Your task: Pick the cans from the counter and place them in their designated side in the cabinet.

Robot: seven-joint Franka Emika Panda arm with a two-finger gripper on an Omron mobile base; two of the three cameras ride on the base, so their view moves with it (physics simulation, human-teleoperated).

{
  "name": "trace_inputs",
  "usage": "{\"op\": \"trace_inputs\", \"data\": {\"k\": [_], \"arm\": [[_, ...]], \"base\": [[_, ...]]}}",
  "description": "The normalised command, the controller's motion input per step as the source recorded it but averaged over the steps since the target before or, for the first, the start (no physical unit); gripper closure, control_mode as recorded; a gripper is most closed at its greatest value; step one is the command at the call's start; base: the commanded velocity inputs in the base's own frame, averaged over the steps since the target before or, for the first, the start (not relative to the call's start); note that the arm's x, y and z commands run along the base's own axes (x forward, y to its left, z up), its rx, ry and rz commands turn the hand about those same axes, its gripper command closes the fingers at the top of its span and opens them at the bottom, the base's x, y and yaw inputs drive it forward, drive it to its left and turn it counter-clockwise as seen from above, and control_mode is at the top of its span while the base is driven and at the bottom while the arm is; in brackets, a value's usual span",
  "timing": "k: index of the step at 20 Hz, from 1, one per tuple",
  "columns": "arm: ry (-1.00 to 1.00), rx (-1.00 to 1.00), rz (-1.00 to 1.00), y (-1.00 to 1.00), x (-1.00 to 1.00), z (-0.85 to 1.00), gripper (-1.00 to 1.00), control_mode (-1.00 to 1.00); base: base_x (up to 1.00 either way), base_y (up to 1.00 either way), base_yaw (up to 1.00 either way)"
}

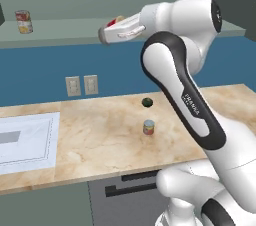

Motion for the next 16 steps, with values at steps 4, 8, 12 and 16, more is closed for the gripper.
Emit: {"op": "trace_inputs", "data": {"k": [4, 8, 12, 16], "arm": [[0.01, 0.00, 0.00, 0.09, 0.16, 0.00, 1.00, -1.00], [0.00, 0.00, 0.00, 0.08, 0.18, 0.00, 1.00, -1.00], [0.00, 0.00, 0.00, 0.09, 0.19, 0.00, 1.00, -1.00], [0.00, 0.00, 0.00, 0.09, 0.19, 0.00, 1.00, -1.00]], "base": [[0.00, 0.00, 0.00], [0.00, 0.00, 0.00], [0.00, 0.00, 0.00], [0.00, 0.00, 0.00]]}}
